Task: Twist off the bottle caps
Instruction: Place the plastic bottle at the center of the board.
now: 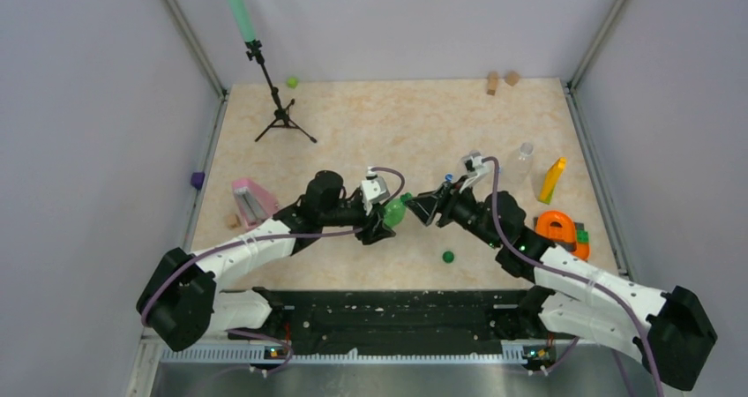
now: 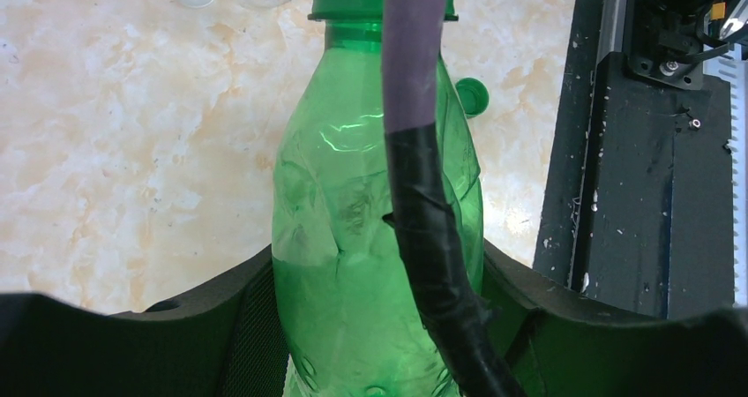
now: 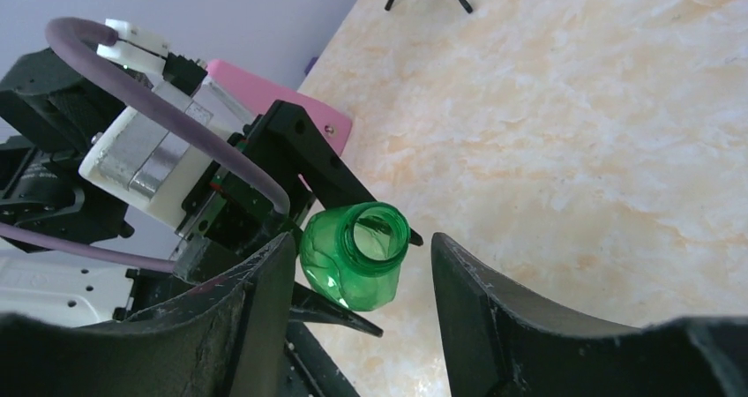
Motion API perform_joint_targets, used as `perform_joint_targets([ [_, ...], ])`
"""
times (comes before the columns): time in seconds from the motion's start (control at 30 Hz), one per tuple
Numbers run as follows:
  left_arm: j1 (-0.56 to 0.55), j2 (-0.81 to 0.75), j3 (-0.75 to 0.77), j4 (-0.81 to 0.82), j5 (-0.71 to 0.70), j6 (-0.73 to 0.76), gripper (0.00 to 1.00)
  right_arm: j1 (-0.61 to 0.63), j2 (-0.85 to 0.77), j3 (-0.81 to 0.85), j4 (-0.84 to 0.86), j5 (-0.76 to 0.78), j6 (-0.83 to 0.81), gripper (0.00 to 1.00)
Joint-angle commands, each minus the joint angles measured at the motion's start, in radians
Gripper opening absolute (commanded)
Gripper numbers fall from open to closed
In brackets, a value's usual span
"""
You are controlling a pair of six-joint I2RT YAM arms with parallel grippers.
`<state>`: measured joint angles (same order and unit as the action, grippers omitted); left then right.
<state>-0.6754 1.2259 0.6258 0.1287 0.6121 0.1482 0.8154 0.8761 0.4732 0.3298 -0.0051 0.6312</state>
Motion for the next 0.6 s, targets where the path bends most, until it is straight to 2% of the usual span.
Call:
perform_joint_targets([
  [0.0, -0.005, -0.028, -0.008, 0.062, -0.014, -0.008, 0.0, -0.025, 0.038, 0.036, 0.103, -0.073, 0.049, 0.56],
  [0.17, -0.004, -0.041, -0.012, 0.079, -0.007, -0.019, 0.0, -0.025, 0.087, 0.042, 0.136, -0.104, 0.068, 0.52],
  [0.27, -0.004, -0.057, -0.021, 0.085, -0.011, -0.019, 0.0, -0.024, 0.103, 0.041, 0.141, -0.105, 0.069, 0.45],
  [0.57, -0.004, -0.093, -0.022, 0.075, -0.014, -0.019, 0.02, -0.025, 0.134, 0.064, 0.147, -0.125, 0.03, 0.08],
])
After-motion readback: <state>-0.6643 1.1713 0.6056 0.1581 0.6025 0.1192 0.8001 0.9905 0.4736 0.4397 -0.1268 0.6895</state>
